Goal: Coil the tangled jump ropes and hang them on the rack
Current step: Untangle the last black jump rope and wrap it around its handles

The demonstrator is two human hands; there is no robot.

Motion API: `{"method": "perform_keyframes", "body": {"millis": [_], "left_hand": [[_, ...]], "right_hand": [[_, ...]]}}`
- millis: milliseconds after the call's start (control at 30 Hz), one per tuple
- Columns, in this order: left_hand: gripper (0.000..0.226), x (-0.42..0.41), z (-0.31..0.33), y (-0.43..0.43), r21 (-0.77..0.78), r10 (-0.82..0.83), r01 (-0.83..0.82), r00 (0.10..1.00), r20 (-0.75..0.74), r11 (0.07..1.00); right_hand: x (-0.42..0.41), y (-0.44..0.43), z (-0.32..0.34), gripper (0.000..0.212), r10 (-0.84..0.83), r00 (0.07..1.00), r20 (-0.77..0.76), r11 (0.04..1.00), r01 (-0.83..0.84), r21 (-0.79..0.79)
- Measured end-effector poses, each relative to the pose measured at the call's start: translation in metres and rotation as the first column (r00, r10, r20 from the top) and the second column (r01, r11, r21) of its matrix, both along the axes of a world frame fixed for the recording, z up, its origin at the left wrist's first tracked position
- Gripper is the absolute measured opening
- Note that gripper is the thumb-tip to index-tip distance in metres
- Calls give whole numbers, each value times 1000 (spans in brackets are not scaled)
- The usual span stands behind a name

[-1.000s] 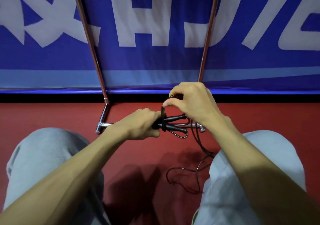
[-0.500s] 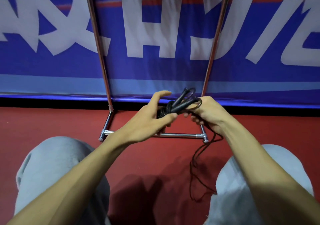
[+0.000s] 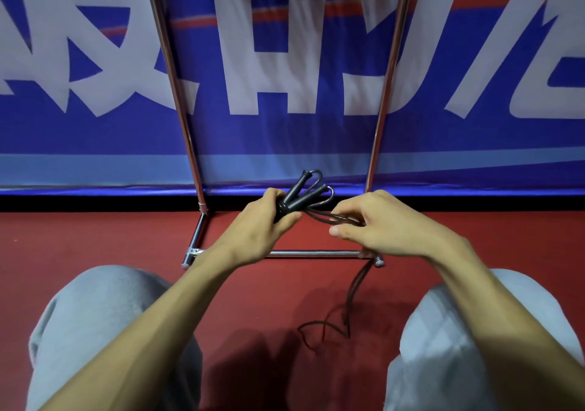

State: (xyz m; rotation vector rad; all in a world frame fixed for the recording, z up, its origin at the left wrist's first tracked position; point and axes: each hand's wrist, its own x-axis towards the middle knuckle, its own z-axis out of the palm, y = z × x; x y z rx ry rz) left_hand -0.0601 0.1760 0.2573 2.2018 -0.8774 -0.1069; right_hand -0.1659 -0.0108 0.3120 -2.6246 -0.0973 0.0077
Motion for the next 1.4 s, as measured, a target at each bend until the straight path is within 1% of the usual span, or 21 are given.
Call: {"method": "perform_keyframes", "body": {"millis": [100, 200, 233, 300, 367, 433, 500, 533, 600, 667, 700, 733, 800, 833, 933, 1000, 1133, 1200, 1267, 1333, 1400], "left_hand": [[23, 4, -4, 1, 174, -7, -15, 992, 129, 985], [22, 3, -5, -2, 253, -30, -19, 981, 189, 967], [22, 1, -5, -3, 259, -38, -18, 977, 209, 966], [28, -4, -3, -4, 287, -79, 5, 965, 248, 958], [48, -10, -2, -6, 348, -142, 33, 946, 291, 937], [53, -16, 0, -7, 377, -181, 34, 915, 360, 926], [43, -20, 1, -8, 342, -221, 77, 888, 404, 937], [40, -21, 1, -8, 321, -250, 125, 888, 386, 939], [33, -22, 2, -7, 241, -306, 242, 910, 279, 940], [27, -21, 4, -5, 126, -328, 311, 932, 153, 942], [30, -20, 5, -4, 38, -328, 327, 942, 68, 944], [41, -19, 7, -3, -74, -336, 333, 941, -40, 940], [74, -19, 13, 1, -278, -390, 322, 889, -239, 905], [82, -19, 15, 3, -328, -416, 322, 866, -277, 888], [67, -22, 18, 3, -383, -422, 307, 867, -264, 871], [51, -22, 17, 0, -426, -404, 272, 878, -258, 863], [20, -19, 14, -5, -457, -287, 126, 909, -302, 881], [15, -16, 14, -5, -429, -218, 70, 927, -306, 901], [17, -11, 11, -3, -368, -144, 39, 955, -261, 929], [27, -6, 7, -1, -235, -48, 15, 989, -137, 972], [34, -1, 2, 4, -26, 35, -35, 999, 30, 999]], "right_hand": [[1, 3, -6, 14, 104, 987, 123, 984, -84, -159], [6, 8, -12, 17, 163, 940, 301, 978, -113, -177], [9, 9, -14, 19, 150, 918, 367, 981, -92, -169], [13, 6, -17, 18, 34, 871, 490, 997, 7, -83], [16, 2, -19, 16, -134, 836, 533, 991, 127, 51], [18, 1, -21, 21, -253, 836, 487, 967, 198, 161], [20, 3, -21, 25, -340, 852, 398, 933, 251, 258], [22, 4, -21, 27, -380, 859, 342, 910, 282, 303], [24, 2, -21, 30, -433, 880, 195, 845, 321, 427], [25, -3, -22, 26, -423, 905, 35, 712, 309, 630], [26, -5, -22, 22, -413, 910, -29, 637, 312, 705], [26, -6, -22, 18, -406, 910, -82, 583, 327, 744], [27, -7, -21, 11, -393, 910, -133, 553, 349, 757], [28, -7, -22, 13, -387, 911, -140, 554, 351, 755], [28, -5, -22, 17, -380, 915, -135, 560, 344, 753], [27, -3, -21, 12, -382, 917, -112, 607, 341, 718], [26, -1, -22, 30, -358, 920, -157, 725, 381, 574], [25, -1, -23, 37, -300, 933, -197, 773, 359, 524], [23, -1, -23, 38, -267, 947, -178, 834, 320, 450], [20, -5, -22, 35, -232, 969, -87, 949, 245, 198], [17, -9, -20, 32, -192, 980, -61, 980, 188, -68]]}}
